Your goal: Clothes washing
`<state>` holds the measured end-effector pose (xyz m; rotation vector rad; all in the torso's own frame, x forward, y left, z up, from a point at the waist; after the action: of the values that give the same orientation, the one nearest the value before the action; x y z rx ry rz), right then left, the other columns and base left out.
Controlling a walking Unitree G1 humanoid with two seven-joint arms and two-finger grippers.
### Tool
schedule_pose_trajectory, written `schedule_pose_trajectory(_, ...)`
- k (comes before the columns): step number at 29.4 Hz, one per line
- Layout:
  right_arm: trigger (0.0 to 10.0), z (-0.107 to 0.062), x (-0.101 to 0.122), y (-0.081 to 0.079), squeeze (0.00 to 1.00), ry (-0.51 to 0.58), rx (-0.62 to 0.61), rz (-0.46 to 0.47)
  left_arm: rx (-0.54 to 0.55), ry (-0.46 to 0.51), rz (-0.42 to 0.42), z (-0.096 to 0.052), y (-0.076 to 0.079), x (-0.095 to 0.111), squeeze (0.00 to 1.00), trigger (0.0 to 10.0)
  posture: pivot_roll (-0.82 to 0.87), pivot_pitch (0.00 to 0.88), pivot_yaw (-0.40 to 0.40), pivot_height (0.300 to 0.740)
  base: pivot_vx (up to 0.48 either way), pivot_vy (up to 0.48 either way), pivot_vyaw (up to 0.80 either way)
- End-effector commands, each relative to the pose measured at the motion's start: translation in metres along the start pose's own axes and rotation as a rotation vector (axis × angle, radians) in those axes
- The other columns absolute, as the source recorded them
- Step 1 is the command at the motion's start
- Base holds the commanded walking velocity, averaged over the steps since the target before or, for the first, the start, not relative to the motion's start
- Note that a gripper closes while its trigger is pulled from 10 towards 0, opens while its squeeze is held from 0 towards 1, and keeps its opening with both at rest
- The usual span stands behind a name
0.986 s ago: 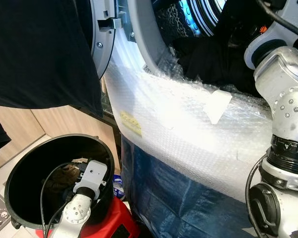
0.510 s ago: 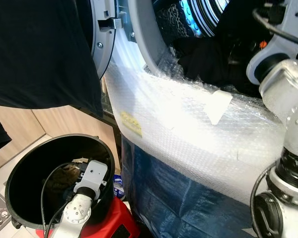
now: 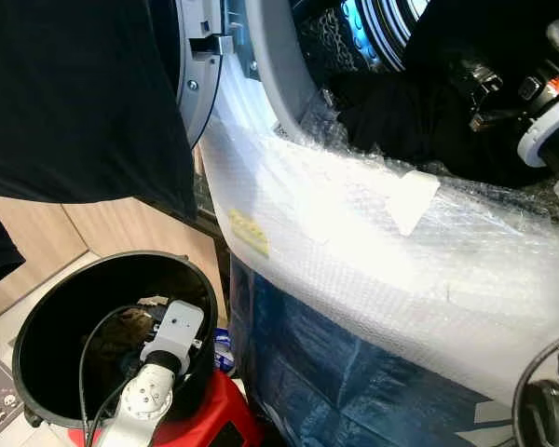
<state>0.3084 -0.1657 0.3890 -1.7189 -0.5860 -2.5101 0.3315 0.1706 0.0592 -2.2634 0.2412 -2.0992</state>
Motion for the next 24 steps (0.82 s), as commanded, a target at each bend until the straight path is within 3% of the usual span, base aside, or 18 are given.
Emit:
schedule_pose_trajectory(1, 10.0, -0.007, 0.019, -0.004, 0.0, 0.12, 0.042, 0.012, -0.032, -0.039, 0.008, -0.003, 0.008, -0.01, 0.0, 10.0, -0.02, 0.108, -0.041, 0.74, 0.0, 0.0, 0.0)
schedule_pose_trajectory(8, 10.0, -0.007, 0.015, -0.001, 0.0, 0.104, 0.038, 0.026, -0.026, -0.037, 0.013, -0.002, 0.005, -0.009, 0.0, 10.0, -0.01, 0.108, -0.039, 0.74, 0.0, 0.0, 0.0)
schedule_pose_trajectory(11, 10.0, -0.008, 0.017, -0.003, 0.0, 0.127, 0.095, -0.025, -0.024, -0.037, 0.014, -0.002, 0.004, -0.009, 0.0, 10.0, -0.01, 0.103, -0.036, 0.74, 0.0, 0.0, 0.0)
schedule_pose_trajectory(15, 10.0, -0.014, 0.011, 0.002, 0.0, 0.058, 0.11, -0.113, -0.029, -0.038, 0.012, -0.001, 0.005, -0.009, 0.0, 10.0, -0.02, 0.103, -0.033, 0.74, 0.0, 0.0, 0.0)
schedule_pose_trajectory(19, 10.0, -0.02, 0.01, 0.021, 0.0, 0.012, 0.04, -0.229, -0.037, -0.035, 0.013, 0.0, 0.007, -0.008, 0.0, 10.0, -0.02, 0.104, -0.031, 0.74, 0.0, 0.0, 0.0)
schedule_pose_trajectory(24, 10.0, -0.019, 0.019, 0.019, 0.0, 0.072, 0.075, -0.164, -0.04, -0.037, 0.015, 0.0, 0.006, -0.008, 0.0, 10.0, -0.02, 0.102, -0.027, 0.74, 0.0, 0.0, 0.0)
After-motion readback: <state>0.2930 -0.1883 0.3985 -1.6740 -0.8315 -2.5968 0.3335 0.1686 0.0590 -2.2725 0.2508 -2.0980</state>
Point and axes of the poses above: a point about 5 cm out from each wrist's last joint towards the gripper, its own z axis pointing out of the wrist towards the gripper, its own x axis along the axis of the wrist's last joint, y = z × x, the point moved 4 cm from there along z, pointing out of the wrist towards the gripper, and after that the axes turned 14 degrees about -z, right-handed, at the moved point
